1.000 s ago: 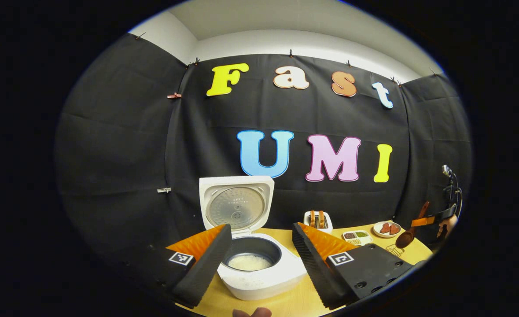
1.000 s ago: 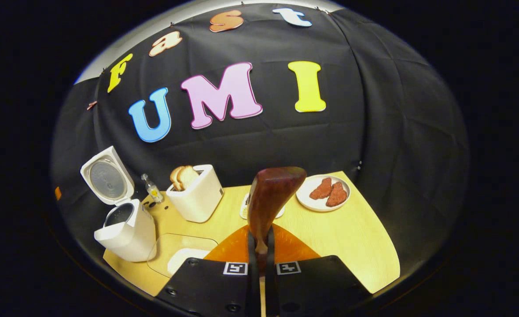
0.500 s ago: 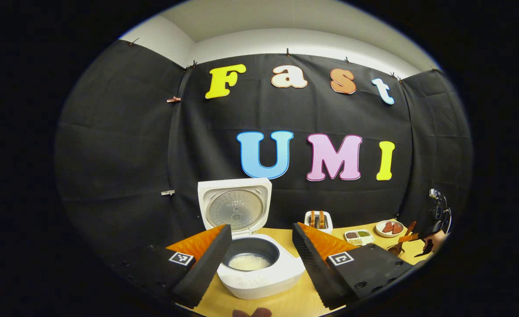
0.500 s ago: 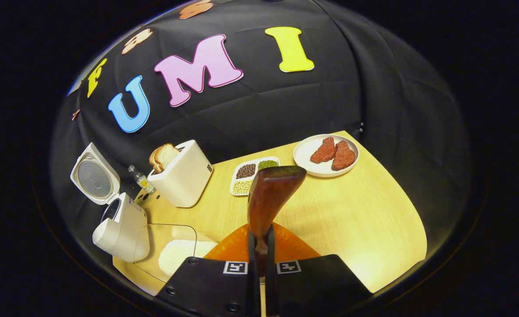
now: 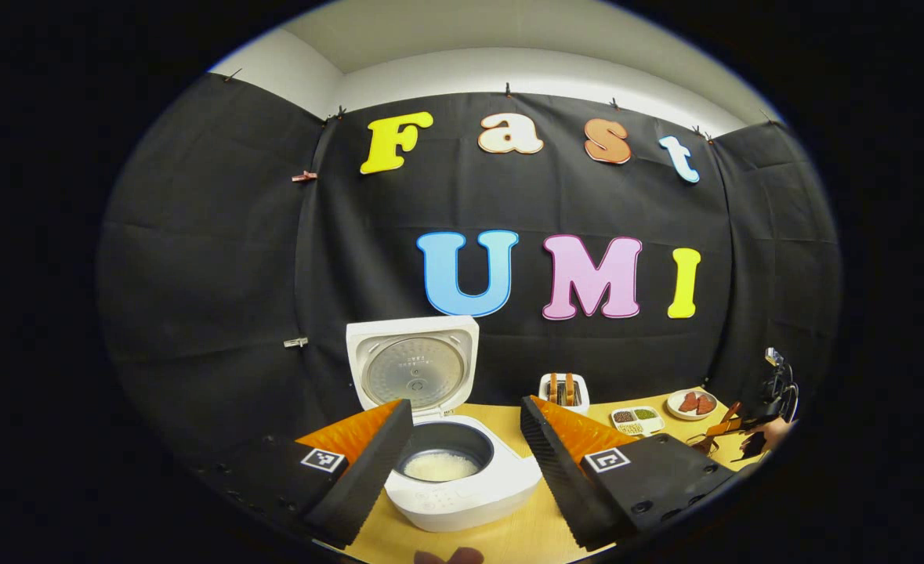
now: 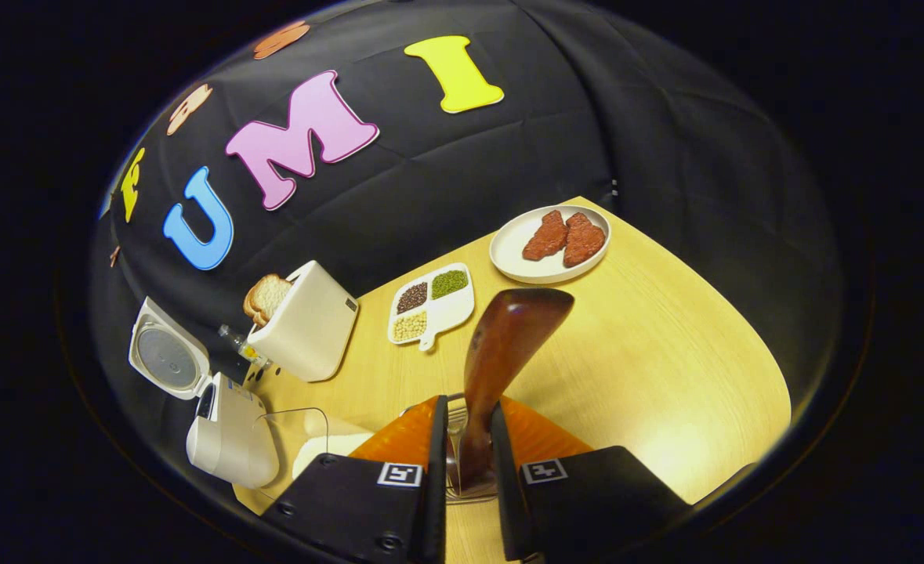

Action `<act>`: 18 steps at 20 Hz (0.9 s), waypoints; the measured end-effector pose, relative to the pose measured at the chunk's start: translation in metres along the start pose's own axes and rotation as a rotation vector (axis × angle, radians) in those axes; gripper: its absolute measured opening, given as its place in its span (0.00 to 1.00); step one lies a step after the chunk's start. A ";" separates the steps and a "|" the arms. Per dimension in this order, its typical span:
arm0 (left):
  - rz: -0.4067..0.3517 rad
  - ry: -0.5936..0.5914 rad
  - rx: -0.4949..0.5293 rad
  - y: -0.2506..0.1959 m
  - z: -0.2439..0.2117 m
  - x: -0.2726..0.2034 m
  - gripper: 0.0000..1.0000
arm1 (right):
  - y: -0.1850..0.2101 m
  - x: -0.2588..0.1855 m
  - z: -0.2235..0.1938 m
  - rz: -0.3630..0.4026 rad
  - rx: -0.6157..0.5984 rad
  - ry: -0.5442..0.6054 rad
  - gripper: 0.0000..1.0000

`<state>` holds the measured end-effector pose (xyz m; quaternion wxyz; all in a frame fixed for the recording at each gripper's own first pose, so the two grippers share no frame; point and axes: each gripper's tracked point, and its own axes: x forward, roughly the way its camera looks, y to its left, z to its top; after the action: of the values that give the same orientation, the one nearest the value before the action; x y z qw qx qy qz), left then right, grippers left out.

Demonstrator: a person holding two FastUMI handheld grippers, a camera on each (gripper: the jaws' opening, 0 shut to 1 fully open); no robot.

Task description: Close the left gripper, press the button to open the rice cooker; take a wooden spoon from the chopstick holder with the right hand, scoop a spoonful of rice and pour it into the rice cooker, then put the wooden spoon back into the chopstick holder.

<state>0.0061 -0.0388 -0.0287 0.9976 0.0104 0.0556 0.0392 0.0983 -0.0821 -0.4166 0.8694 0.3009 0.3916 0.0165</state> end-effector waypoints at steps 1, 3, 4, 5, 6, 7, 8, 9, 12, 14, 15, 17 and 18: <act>-0.006 -0.004 0.007 0.000 0.002 0.003 0.95 | -0.003 -0.003 0.001 -0.009 0.003 -0.008 0.36; -0.022 -0.017 0.014 -0.001 0.010 0.010 0.95 | -0.009 -0.012 0.002 -0.022 0.009 -0.024 0.61; -0.029 -0.026 0.013 0.000 0.014 0.013 0.95 | -0.011 -0.018 0.003 -0.032 0.006 -0.031 0.76; -0.037 -0.034 0.011 0.000 0.017 0.018 0.95 | -0.016 -0.023 0.002 -0.054 -0.007 -0.037 0.83; -0.042 -0.043 0.011 0.001 0.021 0.023 0.95 | -0.020 -0.031 0.003 -0.074 -0.031 -0.048 0.90; -0.046 -0.053 0.012 0.002 0.026 0.028 0.95 | -0.023 -0.040 0.005 -0.091 -0.059 -0.069 0.93; -0.049 -0.065 0.013 0.005 0.032 0.033 0.95 | -0.025 -0.049 0.009 -0.111 -0.086 -0.092 0.97; -0.054 -0.076 0.012 0.007 0.039 0.039 0.95 | -0.027 -0.060 0.010 -0.131 -0.112 -0.115 0.98; -0.070 -0.113 -0.007 0.015 0.059 0.061 0.95 | -0.025 -0.093 0.012 -0.165 -0.164 -0.162 0.99; -0.060 -0.146 -0.005 0.027 0.077 0.078 0.97 | -0.020 -0.114 0.010 -0.165 -0.172 -0.183 0.98; -0.053 -0.162 0.001 0.034 0.085 0.086 0.95 | -0.015 -0.124 0.008 -0.162 -0.171 -0.187 0.98; -0.050 -0.191 0.011 0.042 0.099 0.107 0.95 | -0.009 -0.140 0.005 -0.164 -0.172 -0.198 0.98; -0.046 -0.197 0.017 0.047 0.102 0.116 0.95 | -0.006 -0.147 0.005 -0.169 -0.180 -0.208 0.98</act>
<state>0.1290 0.0157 0.0614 0.9988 0.0212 -0.0421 0.0147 -0.0012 -0.1286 -0.3185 0.9269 0.1880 0.3204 -0.0530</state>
